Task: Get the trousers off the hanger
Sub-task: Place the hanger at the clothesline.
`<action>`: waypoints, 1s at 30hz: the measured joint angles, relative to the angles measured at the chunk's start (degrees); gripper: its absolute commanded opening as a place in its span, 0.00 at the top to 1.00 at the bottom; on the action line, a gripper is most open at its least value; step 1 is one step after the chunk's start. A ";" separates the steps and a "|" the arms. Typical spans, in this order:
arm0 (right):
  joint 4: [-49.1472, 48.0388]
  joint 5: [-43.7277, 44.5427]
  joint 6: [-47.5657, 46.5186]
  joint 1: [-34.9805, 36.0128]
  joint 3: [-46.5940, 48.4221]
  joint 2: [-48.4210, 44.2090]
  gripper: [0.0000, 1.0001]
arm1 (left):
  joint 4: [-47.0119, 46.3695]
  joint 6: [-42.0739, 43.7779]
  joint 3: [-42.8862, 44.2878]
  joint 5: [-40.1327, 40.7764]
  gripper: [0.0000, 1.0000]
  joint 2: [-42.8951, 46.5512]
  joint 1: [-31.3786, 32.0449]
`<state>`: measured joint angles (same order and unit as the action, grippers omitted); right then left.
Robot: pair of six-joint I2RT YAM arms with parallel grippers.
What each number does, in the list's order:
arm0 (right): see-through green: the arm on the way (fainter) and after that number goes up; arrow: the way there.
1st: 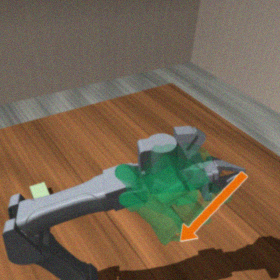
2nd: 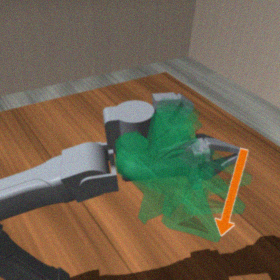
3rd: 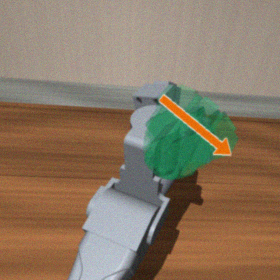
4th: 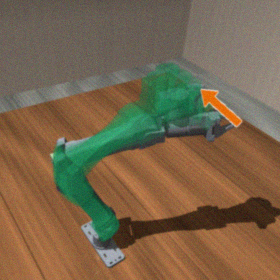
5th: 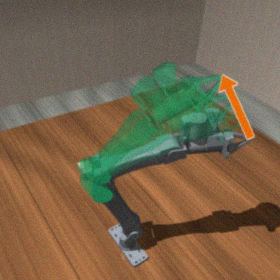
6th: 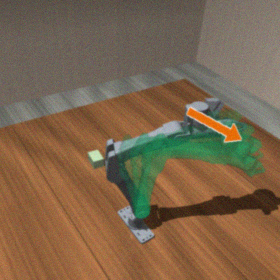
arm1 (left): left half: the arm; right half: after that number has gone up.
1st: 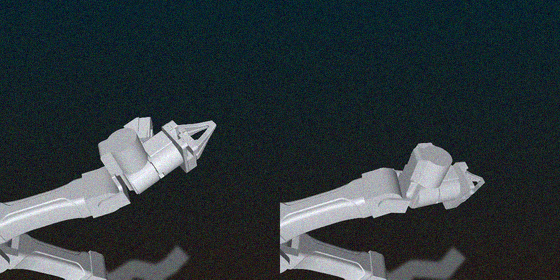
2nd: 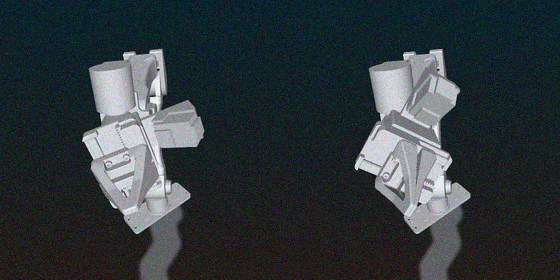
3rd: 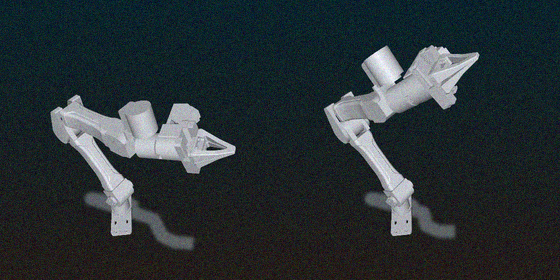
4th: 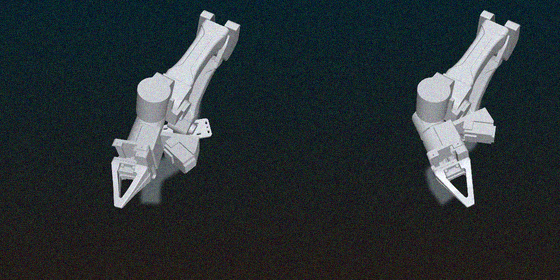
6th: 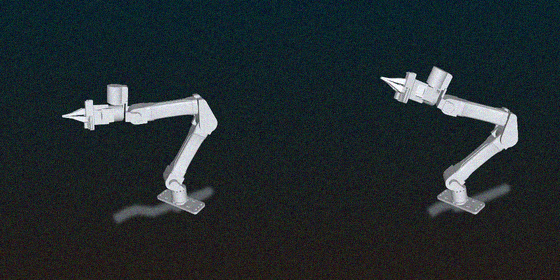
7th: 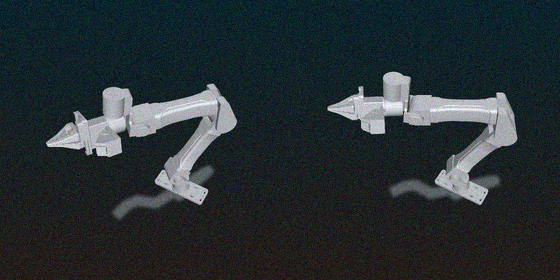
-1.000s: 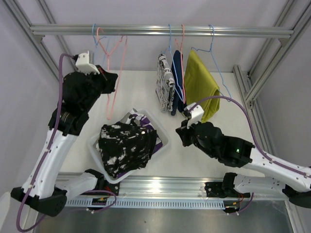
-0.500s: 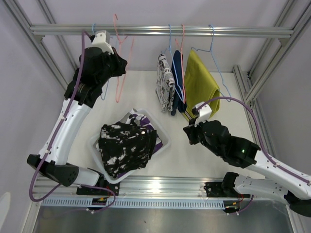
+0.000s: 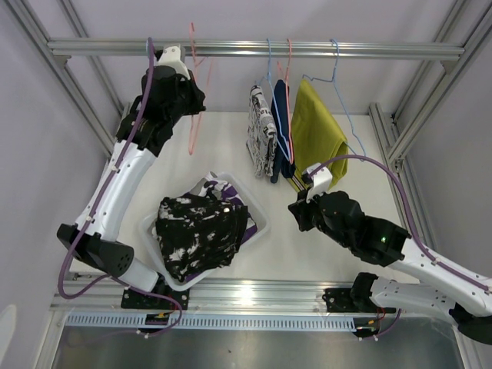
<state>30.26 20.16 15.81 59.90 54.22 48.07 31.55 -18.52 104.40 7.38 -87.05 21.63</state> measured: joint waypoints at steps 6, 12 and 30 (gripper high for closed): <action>-0.02 -0.09 0.00 -0.04 0.00 0.15 1.00 | 0.87 0.15 -0.07 0.02 1.00 -1.46 0.00; -0.04 -0.09 0.02 -0.04 0.00 0.24 1.00 | -0.15 0.09 -2.54 0.00 0.99 -1.38 0.02; -0.09 -0.79 0.55 -0.07 -0.92 0.04 0.80 | -6.49 -0.85 -18.49 0.11 0.48 5.49 1.03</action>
<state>30.17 19.38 16.36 59.83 53.30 48.12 25.06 -19.38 85.91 7.49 -81.56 22.65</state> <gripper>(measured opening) 0.172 0.401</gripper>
